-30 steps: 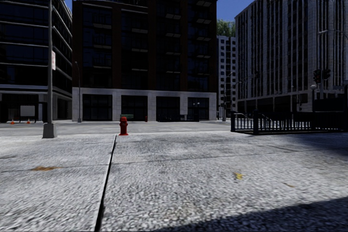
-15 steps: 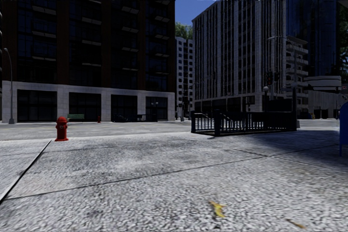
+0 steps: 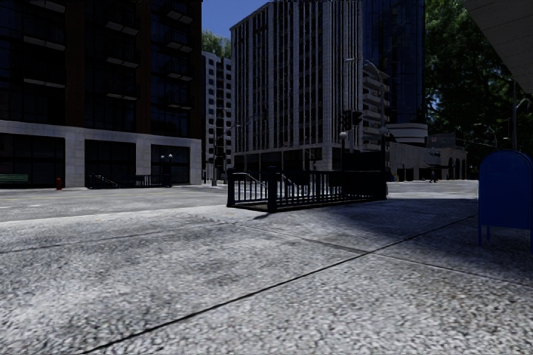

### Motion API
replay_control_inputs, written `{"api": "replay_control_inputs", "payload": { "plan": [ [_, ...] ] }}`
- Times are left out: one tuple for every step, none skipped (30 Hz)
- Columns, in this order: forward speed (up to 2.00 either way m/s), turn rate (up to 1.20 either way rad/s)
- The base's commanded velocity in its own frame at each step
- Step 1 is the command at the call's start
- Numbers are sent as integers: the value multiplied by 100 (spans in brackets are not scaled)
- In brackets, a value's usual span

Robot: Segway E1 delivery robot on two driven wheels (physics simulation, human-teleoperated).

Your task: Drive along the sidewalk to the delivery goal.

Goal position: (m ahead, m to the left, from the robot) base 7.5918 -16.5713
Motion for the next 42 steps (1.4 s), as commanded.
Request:
{"api": "replay_control_inputs", "payload": {
  "plan": [
    [200,-55],
    [200,-55],
    [200,-55],
    [200,-55],
    [200,-55],
    [200,-55],
    [200,-55],
    [200,-55],
    [200,-55],
    [200,-55],
    [200,-55],
    [200,-55],
    [200,-55],
    [200,-55],
    [200,-55],
    [200,-55],
    [200,-55],
    [200,-55],
    [200,-55],
    [200,-55],
    [200,-53],
    [200,-48],
    [200,-48],
    [200,-47],
    [200,-47],
    [200,-47],
    [200,-46],
    [200,-46],
    [200,-46],
    [200,-46],
    [200,-46],
    [200,-46],
    [200,-46],
    [200,-46],
    [200,-46],
    [200,-46],
    [200,-46],
    [200,-46],
    [200,-46],
    [200,-46],
    [200,-46],
    [200,-46]
  ]
}}
